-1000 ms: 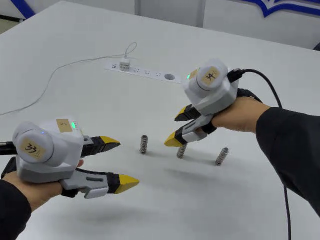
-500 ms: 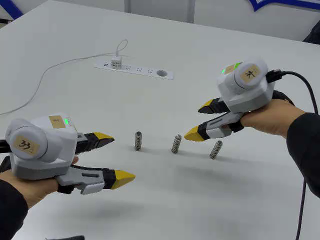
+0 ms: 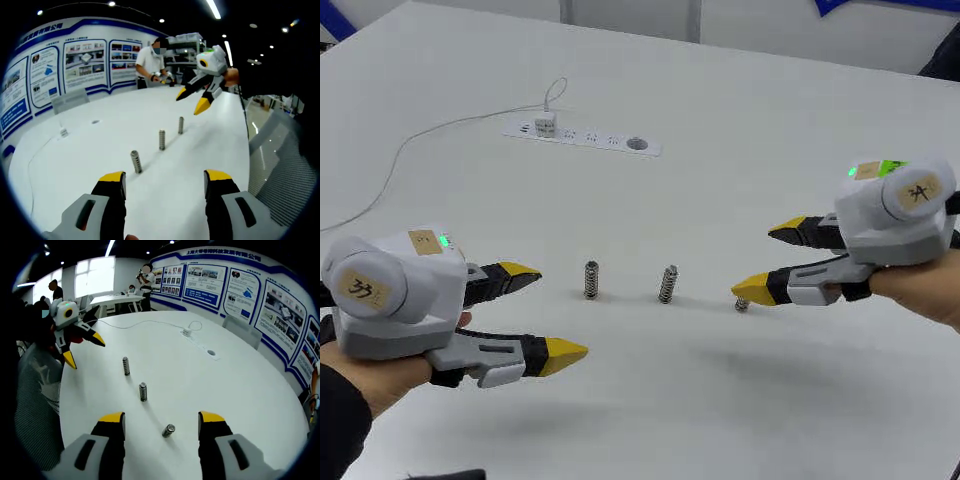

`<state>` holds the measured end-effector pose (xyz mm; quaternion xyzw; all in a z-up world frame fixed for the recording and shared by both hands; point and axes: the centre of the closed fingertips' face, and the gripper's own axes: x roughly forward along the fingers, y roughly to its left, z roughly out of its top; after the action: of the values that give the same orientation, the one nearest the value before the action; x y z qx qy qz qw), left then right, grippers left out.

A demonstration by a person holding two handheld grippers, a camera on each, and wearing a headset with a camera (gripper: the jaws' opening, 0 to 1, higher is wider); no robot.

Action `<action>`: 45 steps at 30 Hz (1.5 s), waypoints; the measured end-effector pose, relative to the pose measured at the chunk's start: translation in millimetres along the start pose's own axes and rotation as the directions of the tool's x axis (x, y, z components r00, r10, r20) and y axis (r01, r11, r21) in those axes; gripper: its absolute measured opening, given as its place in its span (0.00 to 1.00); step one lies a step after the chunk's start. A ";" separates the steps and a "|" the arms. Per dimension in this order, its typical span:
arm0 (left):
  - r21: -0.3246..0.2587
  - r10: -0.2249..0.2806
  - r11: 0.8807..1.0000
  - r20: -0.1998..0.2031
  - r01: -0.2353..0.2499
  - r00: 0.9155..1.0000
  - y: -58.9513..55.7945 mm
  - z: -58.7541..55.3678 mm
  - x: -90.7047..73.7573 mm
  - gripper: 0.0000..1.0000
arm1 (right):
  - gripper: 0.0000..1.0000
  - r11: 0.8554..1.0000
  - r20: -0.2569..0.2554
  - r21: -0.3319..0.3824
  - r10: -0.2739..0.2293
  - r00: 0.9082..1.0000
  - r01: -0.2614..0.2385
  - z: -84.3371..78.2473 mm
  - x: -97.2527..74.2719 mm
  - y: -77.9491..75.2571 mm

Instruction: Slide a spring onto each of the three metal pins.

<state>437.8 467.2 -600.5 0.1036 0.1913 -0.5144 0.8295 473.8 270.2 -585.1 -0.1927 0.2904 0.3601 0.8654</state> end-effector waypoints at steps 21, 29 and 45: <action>-0.036 0.019 0.999 0.007 -0.019 1.000 -1.3 -3.7 -6.7 0.68 | 0.68 0.996 0.197 0.056 -0.074 0.978 0.064 -29.4 -26.8 23.1; -0.047 0.027 0.999 0.017 -0.027 0.999 -1.0 -3.0 -8.1 0.69 | 0.71 0.995 0.220 0.072 -0.090 0.971 0.076 -37.7 -26.3 27.8; -0.056 0.032 0.998 0.016 -0.031 0.999 -2.6 -5.2 -8.0 0.69 | 0.71 0.990 0.237 0.107 -0.115 0.965 0.092 -38.0 -27.2 28.2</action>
<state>431.2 474.5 -601.7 0.0790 0.1967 -0.4967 0.8417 423.7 254.5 -600.0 -0.1207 0.1890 0.3210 0.9202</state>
